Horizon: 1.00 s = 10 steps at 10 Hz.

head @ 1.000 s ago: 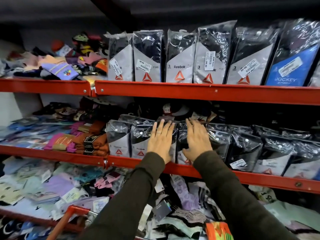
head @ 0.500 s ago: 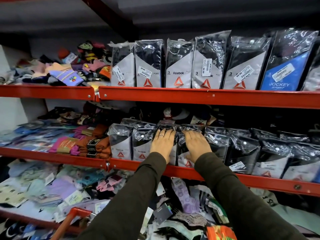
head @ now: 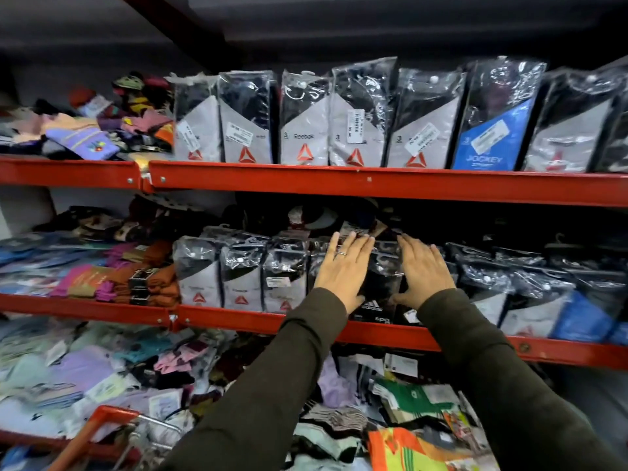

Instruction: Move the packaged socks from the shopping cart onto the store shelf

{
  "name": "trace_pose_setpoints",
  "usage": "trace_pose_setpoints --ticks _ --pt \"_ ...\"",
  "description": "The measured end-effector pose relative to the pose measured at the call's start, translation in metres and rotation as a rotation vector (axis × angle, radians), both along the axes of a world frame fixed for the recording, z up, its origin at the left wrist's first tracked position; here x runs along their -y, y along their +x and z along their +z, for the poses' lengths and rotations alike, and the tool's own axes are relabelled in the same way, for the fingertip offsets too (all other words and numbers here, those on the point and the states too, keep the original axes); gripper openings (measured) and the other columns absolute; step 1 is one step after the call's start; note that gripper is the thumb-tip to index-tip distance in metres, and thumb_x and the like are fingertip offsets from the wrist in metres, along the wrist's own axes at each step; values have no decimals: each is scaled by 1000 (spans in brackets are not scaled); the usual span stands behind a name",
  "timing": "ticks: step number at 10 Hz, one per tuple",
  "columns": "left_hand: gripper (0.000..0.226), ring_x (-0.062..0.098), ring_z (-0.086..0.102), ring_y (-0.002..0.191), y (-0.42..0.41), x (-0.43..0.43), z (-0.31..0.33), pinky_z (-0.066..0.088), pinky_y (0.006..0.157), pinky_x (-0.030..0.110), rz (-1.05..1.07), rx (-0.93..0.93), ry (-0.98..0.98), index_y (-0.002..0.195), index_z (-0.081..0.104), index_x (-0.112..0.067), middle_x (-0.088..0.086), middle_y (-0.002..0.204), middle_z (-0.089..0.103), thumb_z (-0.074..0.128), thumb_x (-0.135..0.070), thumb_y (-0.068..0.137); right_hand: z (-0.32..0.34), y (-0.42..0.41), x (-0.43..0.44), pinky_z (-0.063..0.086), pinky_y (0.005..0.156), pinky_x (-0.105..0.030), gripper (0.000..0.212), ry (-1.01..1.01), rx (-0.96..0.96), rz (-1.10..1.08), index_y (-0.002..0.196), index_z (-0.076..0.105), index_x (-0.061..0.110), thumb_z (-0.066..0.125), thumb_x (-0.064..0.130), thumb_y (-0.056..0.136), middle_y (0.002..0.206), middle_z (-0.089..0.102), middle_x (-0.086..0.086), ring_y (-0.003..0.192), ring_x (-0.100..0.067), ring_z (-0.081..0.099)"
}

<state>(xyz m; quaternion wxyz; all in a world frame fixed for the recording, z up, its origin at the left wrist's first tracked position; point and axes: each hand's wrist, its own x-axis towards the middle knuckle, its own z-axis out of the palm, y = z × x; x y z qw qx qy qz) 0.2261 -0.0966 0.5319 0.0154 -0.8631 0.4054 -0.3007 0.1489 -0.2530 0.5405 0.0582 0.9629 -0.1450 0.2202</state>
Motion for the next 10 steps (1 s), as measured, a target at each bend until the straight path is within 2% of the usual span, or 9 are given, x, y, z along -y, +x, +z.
trace_pose_setpoints --ticks 1,2,4,6,7,8,9,10 --pt "110 29 4 156 -1 31 -4 -5 125 47 -7 -31 93 158 -1 -6 10 167 8 73 -45 85 -3 -10 20 10 126 -44 123 11 -60 -13 156 8 7 82 51 68 164 15 -8 153 -25 14" --pt "112 28 8 155 5 51 -5 -3 126 44 4 -74 143 158 1 -5 10 167 10 77 -41 83 -10 -14 32 13 126 -41 119 17 -84 -9 155 8 7 82 48 71 163 18 -11 152 -26 18" --pt "105 29 27 149 5 62 -14 14 125 39 5 -96 65 156 12 -5 12 161 26 81 -27 80 -18 -14 46 18 125 -38 103 -58 -94 20 153 20 7 82 34 75 156 33 -12 147 -27 30" --pt "86 30 44 138 -10 70 -21 32 119 39 78 -49 -27 152 26 -4 14 150 42 75 -21 83 -21 -14 47 21 124 -37 99 -58 -81 28 151 24 8 82 30 74 154 37 -12 145 -27 33" --pt "86 27 48 136 -10 69 -25 36 117 37 80 -32 -59 151 31 -5 11 149 46 77 -22 81 -23 -10 44 25 122 -39 99 -68 -67 2 151 25 8 83 30 73 151 40 -11 143 -27 37" --pt "99 29 37 143 -6 65 -25 27 122 39 45 -58 -33 154 20 -5 13 156 35 80 -26 79 -22 -11 41 24 123 -39 100 -57 -52 0 151 24 7 83 30 74 153 38 -12 144 -28 35" --pt "104 29 26 150 -5 59 -23 11 127 41 -3 -65 -19 156 13 -4 13 160 27 78 -37 81 -22 -15 42 17 126 -40 107 -66 -44 24 154 17 8 83 34 73 158 30 -11 149 -27 27" --pt "98 28 17 153 -11 50 -14 2 128 43 -45 -38 -40 157 13 -7 10 163 22 70 -43 86 -13 -28 41 12 127 -39 101 -13 56 77 155 18 12 79 33 76 160 28 -8 152 -25 20"
